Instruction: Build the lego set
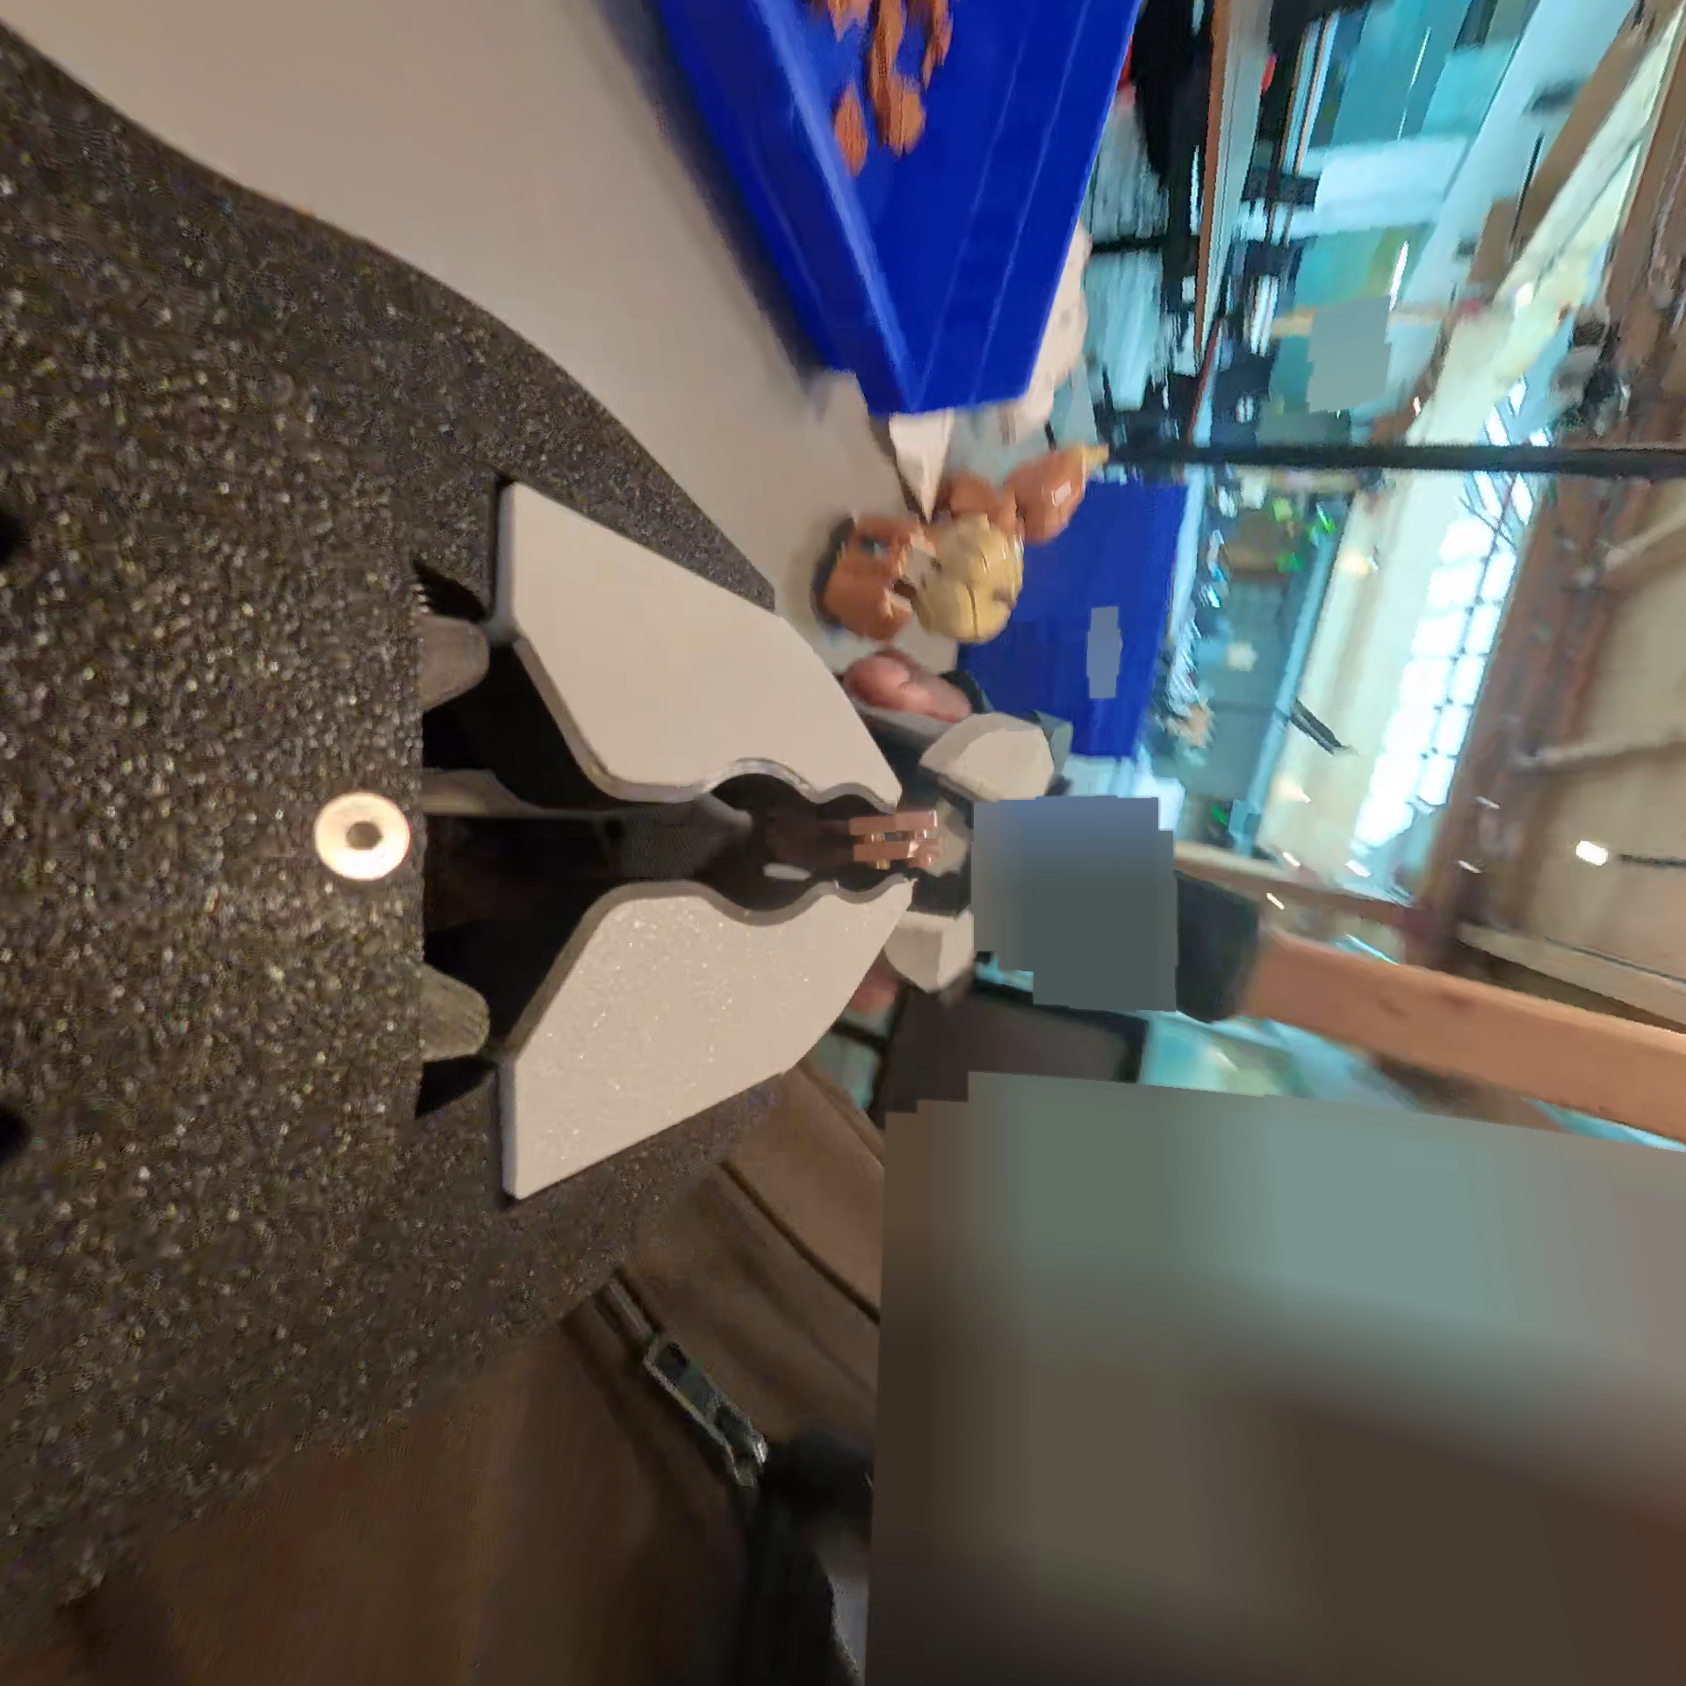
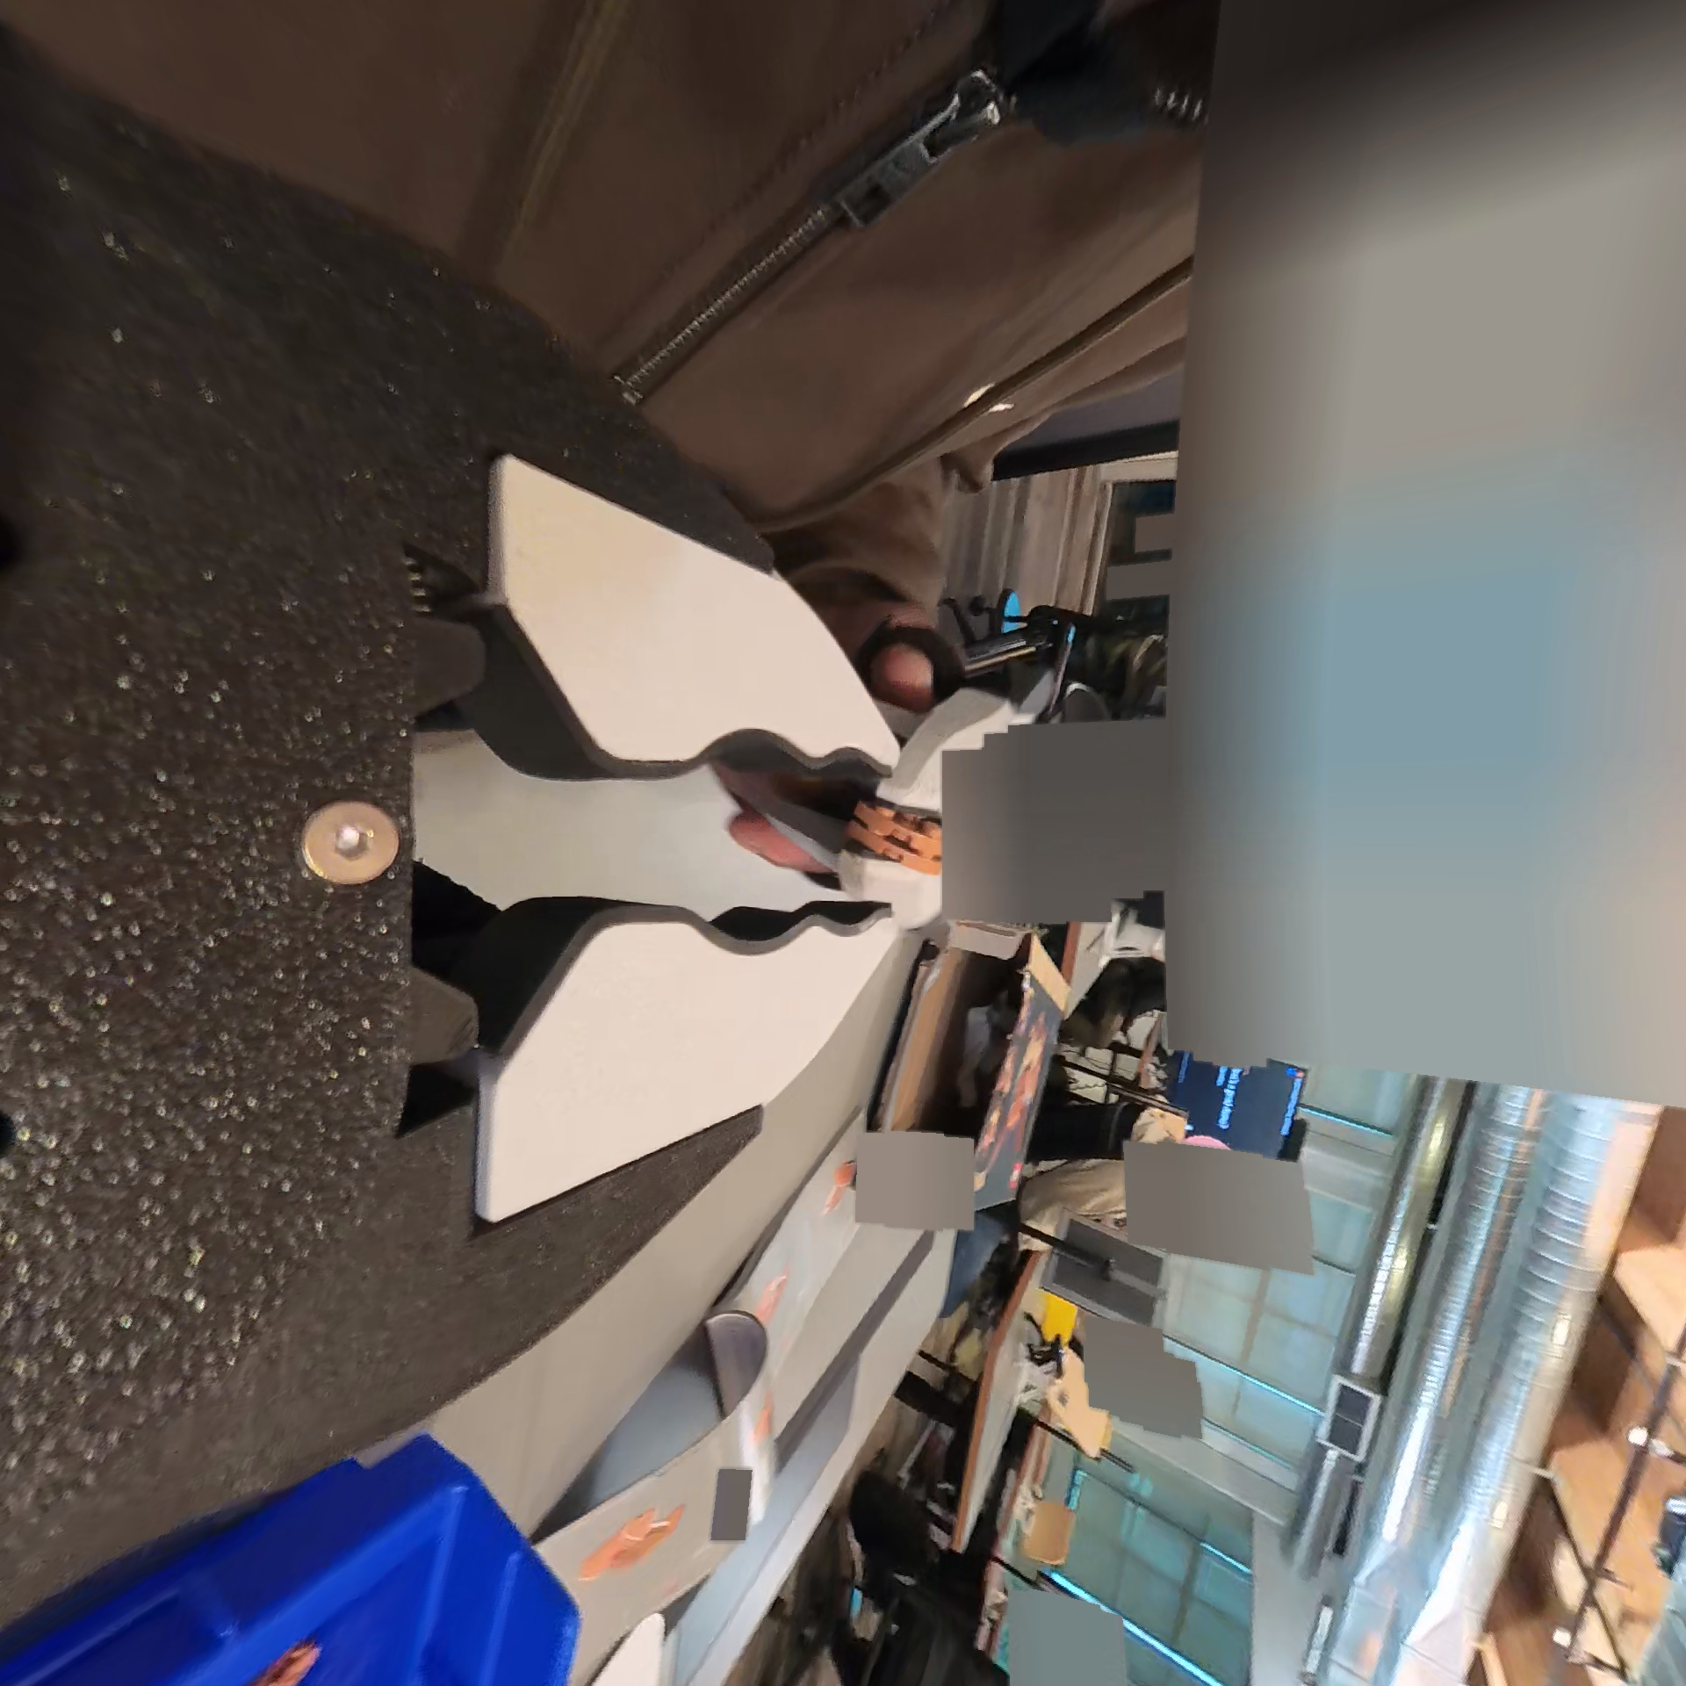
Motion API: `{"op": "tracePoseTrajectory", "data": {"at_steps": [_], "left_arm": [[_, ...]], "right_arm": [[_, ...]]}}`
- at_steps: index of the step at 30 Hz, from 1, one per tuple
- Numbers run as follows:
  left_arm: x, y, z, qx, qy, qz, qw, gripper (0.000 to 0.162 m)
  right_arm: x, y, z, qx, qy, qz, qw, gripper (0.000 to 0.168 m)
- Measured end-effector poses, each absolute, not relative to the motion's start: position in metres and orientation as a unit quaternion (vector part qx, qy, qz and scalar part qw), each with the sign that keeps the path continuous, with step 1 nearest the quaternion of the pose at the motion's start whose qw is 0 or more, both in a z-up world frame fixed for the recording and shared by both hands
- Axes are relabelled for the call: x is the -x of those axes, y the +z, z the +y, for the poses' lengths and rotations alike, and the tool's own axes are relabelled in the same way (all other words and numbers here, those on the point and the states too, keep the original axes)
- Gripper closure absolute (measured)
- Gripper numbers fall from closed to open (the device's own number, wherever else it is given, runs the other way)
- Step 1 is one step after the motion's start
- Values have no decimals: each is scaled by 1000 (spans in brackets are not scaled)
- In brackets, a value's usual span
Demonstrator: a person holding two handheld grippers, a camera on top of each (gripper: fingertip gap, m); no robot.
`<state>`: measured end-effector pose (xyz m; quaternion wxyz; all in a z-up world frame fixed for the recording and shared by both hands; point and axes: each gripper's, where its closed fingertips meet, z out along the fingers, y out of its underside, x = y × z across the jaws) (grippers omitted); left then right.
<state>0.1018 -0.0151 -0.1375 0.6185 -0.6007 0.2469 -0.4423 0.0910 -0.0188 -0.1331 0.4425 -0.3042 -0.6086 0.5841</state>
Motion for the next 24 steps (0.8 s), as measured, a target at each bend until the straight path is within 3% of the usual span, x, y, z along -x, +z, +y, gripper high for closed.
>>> {"op": "tracePoseTrajectory", "data": {"at_steps": [11,24], "left_arm": [[-107,-165,-13,672,-199,383,601,152],[-118,-174,-17,663,-183,420,592,152]], "right_arm": [[-96,-140,-19,306,599,-628,390,150],[-104,-153,-28,282,582,-672,361,155]]}}
